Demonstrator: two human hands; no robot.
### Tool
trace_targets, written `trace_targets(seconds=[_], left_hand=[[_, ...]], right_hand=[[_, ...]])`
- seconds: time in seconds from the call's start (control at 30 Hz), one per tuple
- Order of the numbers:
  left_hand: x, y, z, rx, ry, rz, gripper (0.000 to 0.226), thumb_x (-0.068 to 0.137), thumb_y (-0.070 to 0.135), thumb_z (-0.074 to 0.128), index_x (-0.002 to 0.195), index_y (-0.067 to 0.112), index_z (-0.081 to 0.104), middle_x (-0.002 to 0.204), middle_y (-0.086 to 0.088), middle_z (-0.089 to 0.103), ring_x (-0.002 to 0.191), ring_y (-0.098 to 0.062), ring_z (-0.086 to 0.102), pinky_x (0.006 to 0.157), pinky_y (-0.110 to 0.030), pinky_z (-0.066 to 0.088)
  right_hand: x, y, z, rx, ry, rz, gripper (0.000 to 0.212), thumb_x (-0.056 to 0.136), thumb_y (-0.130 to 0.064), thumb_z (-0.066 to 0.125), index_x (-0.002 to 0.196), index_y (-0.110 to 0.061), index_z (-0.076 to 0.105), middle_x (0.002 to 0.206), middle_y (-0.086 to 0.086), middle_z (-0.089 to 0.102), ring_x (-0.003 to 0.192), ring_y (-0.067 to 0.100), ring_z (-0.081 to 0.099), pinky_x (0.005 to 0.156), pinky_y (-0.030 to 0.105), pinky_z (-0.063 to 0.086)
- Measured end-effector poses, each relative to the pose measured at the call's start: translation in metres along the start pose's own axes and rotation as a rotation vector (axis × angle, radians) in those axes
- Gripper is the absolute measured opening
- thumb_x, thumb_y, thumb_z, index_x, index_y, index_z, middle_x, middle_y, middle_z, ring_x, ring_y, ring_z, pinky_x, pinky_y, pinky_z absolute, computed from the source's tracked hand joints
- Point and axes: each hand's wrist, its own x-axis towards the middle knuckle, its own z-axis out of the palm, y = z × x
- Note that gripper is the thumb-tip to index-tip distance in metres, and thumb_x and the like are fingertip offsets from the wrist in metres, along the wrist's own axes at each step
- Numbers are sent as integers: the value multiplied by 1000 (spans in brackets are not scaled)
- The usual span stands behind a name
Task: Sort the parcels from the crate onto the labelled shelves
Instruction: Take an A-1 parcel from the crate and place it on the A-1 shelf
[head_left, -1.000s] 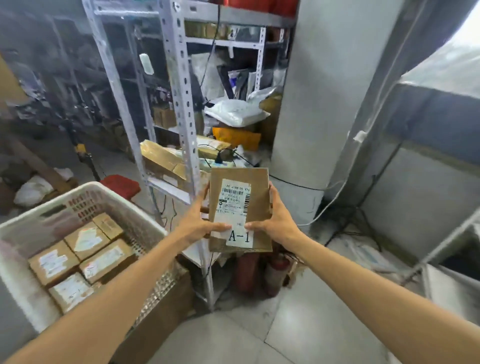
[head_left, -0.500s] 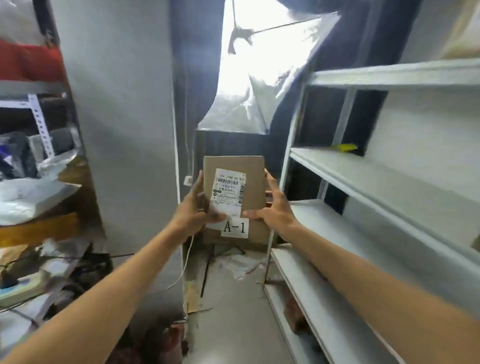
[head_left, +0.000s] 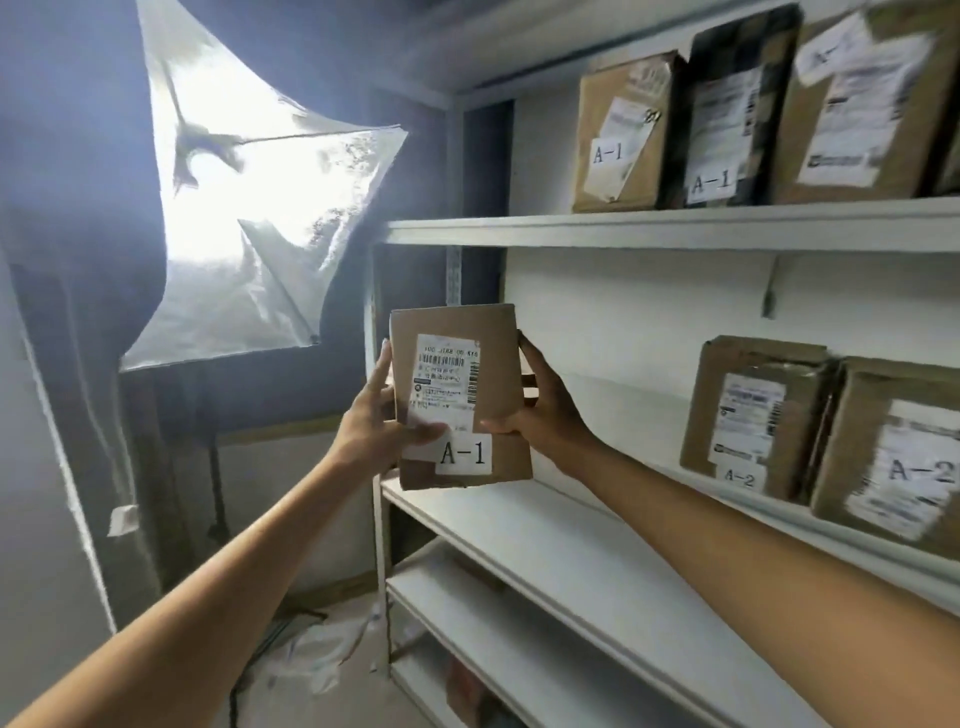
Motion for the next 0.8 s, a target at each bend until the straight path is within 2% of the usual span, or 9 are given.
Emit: trace_targets(seconds=[0.17, 0.33, 0.4, 0.5, 0.67, 0.73, 0.8], left_hand=[[42, -2, 36, -111, -129, 22, 115, 69, -3, 78, 146, 51, 12, 127, -7, 59, 111, -25, 60, 69, -36, 59], [88, 0, 66, -155, -185, 51, 113, 69, -4, 77, 144, 55, 16, 136, -5, 51, 119, -31, 55, 80, -56, 56], [107, 7, 71, -140, -192, 83, 112, 69, -2, 78, 144, 54, 16, 133, -3, 54, 118, -28, 55, 82, -54, 56], [138, 26, 70, -114, -180, 156, 112, 70, 0, 78, 146, 50, 13, 121, 0, 62, 112, -24, 59, 77, -39, 58], [184, 60, 52, -146, -164, 261, 99, 76, 1, 74, 144, 49, 20, 115, 3, 65, 109, -25, 62, 80, -52, 57], [204, 73, 41, -154, -149, 295, 101, 76, 0, 73, 147, 47, 17, 120, -1, 63, 109, -25, 62, 82, -55, 55], [228, 85, 27, -177, -133, 341, 105, 75, -2, 73, 148, 46, 14, 120, -2, 64, 108, -25, 63, 80, -53, 56]], right_hand=[[12, 11, -38, -36, 112, 82, 113, 65, -5, 84, 149, -39, 16, 124, 7, 55, 111, 26, 56, 89, 46, 54], [37, 25, -65, -51, 185, 69, 112, 66, -5, 84, 149, -38, 16, 127, 6, 54, 116, 24, 53, 89, 44, 54], [51, 25, -74, -68, 208, 46, 112, 66, -6, 84, 150, -36, 15, 130, 7, 53, 117, 24, 52, 91, 43, 54], [80, 13, -87, -72, 244, 10, 114, 63, -4, 85, 150, -36, 17, 125, 8, 56, 114, 26, 56, 89, 44, 54], [134, -19, -92, -114, 281, -87, 112, 64, -6, 86, 149, -32, 19, 127, 7, 56, 111, 25, 57, 87, 42, 56], [157, -32, -91, -115, 306, -114, 104, 64, -8, 86, 145, -28, 25, 130, 4, 55, 111, 22, 57, 83, 36, 56], [184, -47, -91, -102, 330, -150, 93, 63, -8, 86, 137, -26, 33, 128, 2, 57, 102, 17, 59, 72, 25, 56]])
